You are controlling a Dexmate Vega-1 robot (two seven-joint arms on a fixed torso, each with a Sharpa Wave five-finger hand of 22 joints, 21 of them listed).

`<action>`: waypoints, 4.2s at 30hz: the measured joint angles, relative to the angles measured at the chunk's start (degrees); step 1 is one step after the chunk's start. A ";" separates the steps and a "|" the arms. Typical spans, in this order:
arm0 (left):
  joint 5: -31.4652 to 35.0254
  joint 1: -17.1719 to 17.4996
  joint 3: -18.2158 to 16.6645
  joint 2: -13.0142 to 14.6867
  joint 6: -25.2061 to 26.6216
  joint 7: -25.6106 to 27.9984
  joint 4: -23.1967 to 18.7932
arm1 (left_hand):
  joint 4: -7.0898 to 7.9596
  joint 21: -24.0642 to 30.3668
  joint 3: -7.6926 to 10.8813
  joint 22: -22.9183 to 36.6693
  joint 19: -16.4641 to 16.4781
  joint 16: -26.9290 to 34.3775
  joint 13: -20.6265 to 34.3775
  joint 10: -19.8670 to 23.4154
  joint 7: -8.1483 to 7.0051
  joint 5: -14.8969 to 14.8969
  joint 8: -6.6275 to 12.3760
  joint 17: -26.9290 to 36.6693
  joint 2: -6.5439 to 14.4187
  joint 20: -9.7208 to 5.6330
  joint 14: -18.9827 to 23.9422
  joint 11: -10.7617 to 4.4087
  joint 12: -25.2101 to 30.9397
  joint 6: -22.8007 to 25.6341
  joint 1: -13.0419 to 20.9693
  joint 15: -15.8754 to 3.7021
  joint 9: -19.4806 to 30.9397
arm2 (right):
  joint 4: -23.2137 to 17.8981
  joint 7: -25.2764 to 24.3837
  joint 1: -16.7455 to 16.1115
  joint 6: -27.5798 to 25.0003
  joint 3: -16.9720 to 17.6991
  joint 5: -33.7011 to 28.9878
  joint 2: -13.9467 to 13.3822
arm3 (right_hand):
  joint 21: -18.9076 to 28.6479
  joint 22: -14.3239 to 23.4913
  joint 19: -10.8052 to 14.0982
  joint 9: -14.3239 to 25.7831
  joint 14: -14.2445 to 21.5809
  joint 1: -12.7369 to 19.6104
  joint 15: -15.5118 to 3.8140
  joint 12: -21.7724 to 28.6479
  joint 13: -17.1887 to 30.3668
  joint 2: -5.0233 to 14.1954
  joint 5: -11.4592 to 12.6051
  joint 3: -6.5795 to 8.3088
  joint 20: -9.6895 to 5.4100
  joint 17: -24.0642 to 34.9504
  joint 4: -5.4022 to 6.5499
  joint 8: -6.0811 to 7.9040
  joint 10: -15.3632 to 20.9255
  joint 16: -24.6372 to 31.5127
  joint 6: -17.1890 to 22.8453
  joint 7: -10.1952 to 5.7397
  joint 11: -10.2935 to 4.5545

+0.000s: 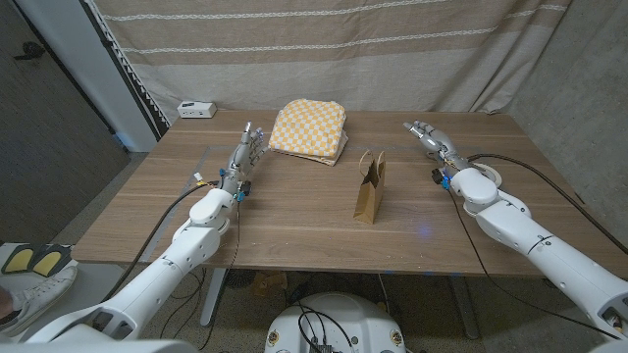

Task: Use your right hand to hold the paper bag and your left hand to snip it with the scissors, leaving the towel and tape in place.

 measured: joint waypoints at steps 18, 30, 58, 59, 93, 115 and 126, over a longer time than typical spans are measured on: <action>0.16 -0.35 0.00 -0.02 0.06 -0.27 0.71 | 0.00 0.00 0.00 0.00 0.00 0.00 0.01 0.00 0.31 0.00 0.00 0.00 0.19 0.00 0.00 0.00 0.00 0.31 0.19 0.01 0.00 | -3.89 -3.66 -0.85 -5.93 0.15 -4.84 -2.84 | -0.33 0.00 1.33 0.28 0.82 5.14 -0.21 0.23 0.01 1.98 0.26 2.28 0.09 0.01 -2.28 0.00 1.16 0.00 0.51 -0.10 -0.88; 0.21 -0.93 0.00 -0.35 -0.57 -0.52 2.01 | 0.00 0.00 0.00 0.00 0.00 0.00 0.01 0.00 0.31 0.00 0.00 -0.01 0.19 0.00 0.00 0.00 0.00 0.31 0.19 0.00 0.00 | -5.89 -5.57 -1.06 -9.67 0.14 -7.05 -3.57 | -0.33 0.00 2.56 0.27 1.85 7.99 -0.20 0.64 0.16 2.28 0.26 3.20 -0.12 0.01 -3.68 0.00 2.98 0.00 1.13 -0.30 -1.54; 0.05 -1.15 -0.15 -1.03 -2.89 -1.77 4.75 | 0.00 0.00 0.00 0.00 -0.21 0.00 0.02 0.31 0.60 0.00 0.23 -0.01 0.19 0.20 0.00 -0.31 0.39 2.06 0.19 0.00 -0.01 | -11.05 -9.07 -2.49 -17.99 -0.55 -11.99 -6.07 | -0.62 0.00 4.53 0.26 3.06 9.98 -0.40 1.07 0.03 2.60 0.26 3.39 0.22 0.01 -4.33 0.22 4.80 0.00 4.20 -1.94 -2.16; 0.05 -0.90 -0.25 -0.95 -2.93 -1.71 4.43 | 0.00 0.00 0.00 0.00 -0.21 0.00 0.02 0.31 0.60 0.00 0.23 -0.01 0.19 0.20 0.00 -0.31 0.39 2.06 0.19 0.00 0.00 | -11.23 -9.17 -2.53 -18.85 -0.55 -12.35 -6.17 | -0.62 0.00 4.73 0.26 3.39 10.11 -0.16 1.07 0.00 2.73 0.26 3.49 0.18 0.01 -4.43 0.22 4.80 0.00 4.20 -1.94 -2.16; 0.79 -0.19 -0.26 -0.67 -3.18 -0.57 3.12 | 0.00 0.00 0.00 -0.01 -0.43 0.00 0.02 0.93 0.30 0.00 0.22 -0.01 0.19 -0.01 0.00 -0.32 0.61 2.98 0.19 0.00 -0.01 | -13.96 -10.98 -3.07 -25.40 -1.67 -18.97 -9.09 | -0.61 -0.01 10.24 0.25 7.68 13.99 -0.31 1.50 0.01 2.07 0.26 3.87 -1.86 0.02 -4.80 -0.24 7.79 0.00 5.32 -0.78 -2.26; 0.74 -0.11 -0.22 -0.74 -3.87 -1.04 3.27 | 0.00 0.00 0.00 -0.01 -0.42 0.00 0.02 1.14 0.29 0.00 0.22 -0.01 0.19 -0.01 0.00 -0.11 0.61 3.60 0.19 0.00 -0.01 | -15.82 -10.98 -1.85 -33.31 -4.21 -24.59 -10.04 | -0.78 0.00 10.85 0.25 9.01 19.23 -0.21 1.38 0.02 3.25 0.88 5.36 -1.85 0.02 -5.83 0.66 9.74 0.00 9.26 -2.43 -2.96; 0.69 0.50 -0.47 -0.26 -4.28 -1.21 2.28 | 0.00 0.00 0.00 0.00 -0.42 0.00 0.02 1.75 0.29 0.00 0.22 -0.01 0.19 -0.01 0.00 -0.30 0.83 3.60 0.19 0.00 -0.01 | -16.52 -10.70 -1.35 -36.14 -5.26 -26.06 -10.44 | -1.00 -0.01 11.87 0.25 10.03 21.42 -0.41 1.22 0.02 3.34 0.88 6.05 -1.66 0.02 -5.62 0.67 10.56 0.00 11.27 -3.48 -3.98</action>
